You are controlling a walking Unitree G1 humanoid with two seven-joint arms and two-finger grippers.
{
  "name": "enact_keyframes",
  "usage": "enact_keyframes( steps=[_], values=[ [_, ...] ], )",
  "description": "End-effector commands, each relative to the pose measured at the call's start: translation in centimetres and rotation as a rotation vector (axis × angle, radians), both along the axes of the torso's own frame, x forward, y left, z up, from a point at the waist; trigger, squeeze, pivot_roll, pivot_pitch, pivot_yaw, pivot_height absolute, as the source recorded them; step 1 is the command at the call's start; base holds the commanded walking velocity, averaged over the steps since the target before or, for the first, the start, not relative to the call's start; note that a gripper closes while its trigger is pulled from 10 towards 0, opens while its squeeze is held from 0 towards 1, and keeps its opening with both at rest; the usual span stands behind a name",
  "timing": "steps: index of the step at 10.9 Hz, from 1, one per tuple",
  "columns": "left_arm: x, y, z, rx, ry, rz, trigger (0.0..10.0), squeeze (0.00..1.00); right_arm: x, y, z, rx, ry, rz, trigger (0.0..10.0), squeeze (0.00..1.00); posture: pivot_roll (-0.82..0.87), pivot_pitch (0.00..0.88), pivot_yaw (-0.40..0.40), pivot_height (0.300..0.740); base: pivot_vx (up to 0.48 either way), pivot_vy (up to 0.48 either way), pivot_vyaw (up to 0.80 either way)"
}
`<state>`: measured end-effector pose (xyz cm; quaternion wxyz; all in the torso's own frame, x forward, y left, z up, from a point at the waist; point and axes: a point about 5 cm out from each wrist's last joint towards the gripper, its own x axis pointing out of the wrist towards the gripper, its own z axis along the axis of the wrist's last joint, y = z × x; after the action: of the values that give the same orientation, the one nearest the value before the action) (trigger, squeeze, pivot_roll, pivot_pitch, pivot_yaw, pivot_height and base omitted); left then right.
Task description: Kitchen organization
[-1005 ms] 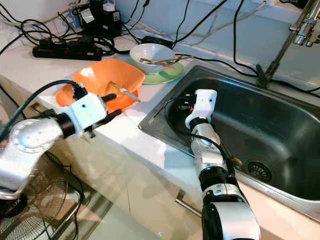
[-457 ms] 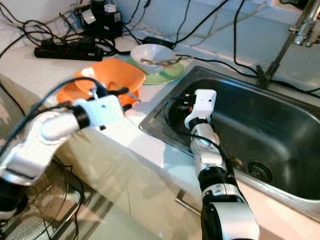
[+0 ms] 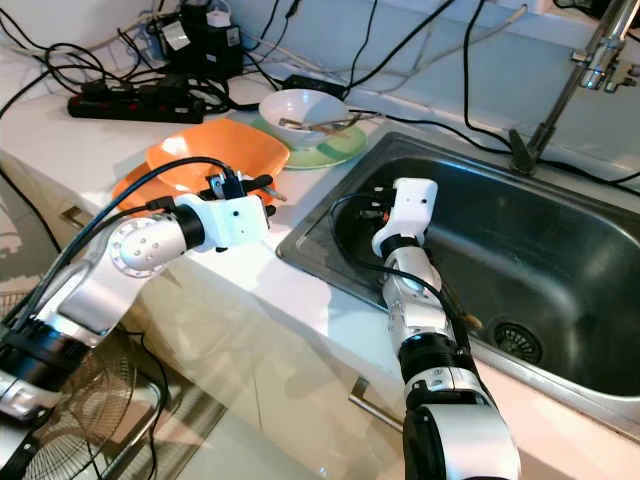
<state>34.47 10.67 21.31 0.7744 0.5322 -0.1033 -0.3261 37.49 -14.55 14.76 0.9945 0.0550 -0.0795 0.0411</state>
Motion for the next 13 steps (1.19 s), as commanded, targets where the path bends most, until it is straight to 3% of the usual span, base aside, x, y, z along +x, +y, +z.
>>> enact_keyframes(
  steps=[1, 5, 6, 7, 13],
  values=[
    [0.5, -0.6, 0.5, 0.026, -0.037, -0.013, 10.0, 0.00, -0.1, -0.3, 0.1, 0.012, -0.008, -0.010, 10.0, 0.00, 0.22, 0.014, -0.027, 0.740, 0.000, 0.000, 0.00],
    [1.6, -1.0, 0.4, 0.021, -0.072, -0.005, 10.0, 0.00, 0.0, -0.2, 0.1, 0.012, -0.010, -0.008, 10.0, 0.00, 0.22, 0.011, -0.027, 0.740, 0.000, 0.000, 0.00],
    [1.7, -1.1, 0.5, 0.008, -0.086, -0.008, 6.4, 0.00, 0.0, -0.2, 0.1, 0.012, -0.011, -0.009, 10.0, 0.00, 0.21, 0.008, -0.027, 0.740, 0.000, 0.000, 0.00],
    [1.8, -1.1, 0.6, -0.006, -0.089, -0.011, 0.0, 0.00, 0.0, -0.2, 0.1, 0.012, -0.011, -0.009, 10.0, 0.00, 0.22, 0.007, -0.027, 0.740, 0.000, 0.000, 0.00],
    [2.1, -1.2, 0.7, -0.020, -0.110, -0.013, 0.0, 0.00, -0.1, -0.2, 0.0, 0.013, -0.005, -0.013, 10.0, 0.00, 0.22, 0.009, -0.028, 0.740, 0.000, 0.000, 0.00]
  ],
)
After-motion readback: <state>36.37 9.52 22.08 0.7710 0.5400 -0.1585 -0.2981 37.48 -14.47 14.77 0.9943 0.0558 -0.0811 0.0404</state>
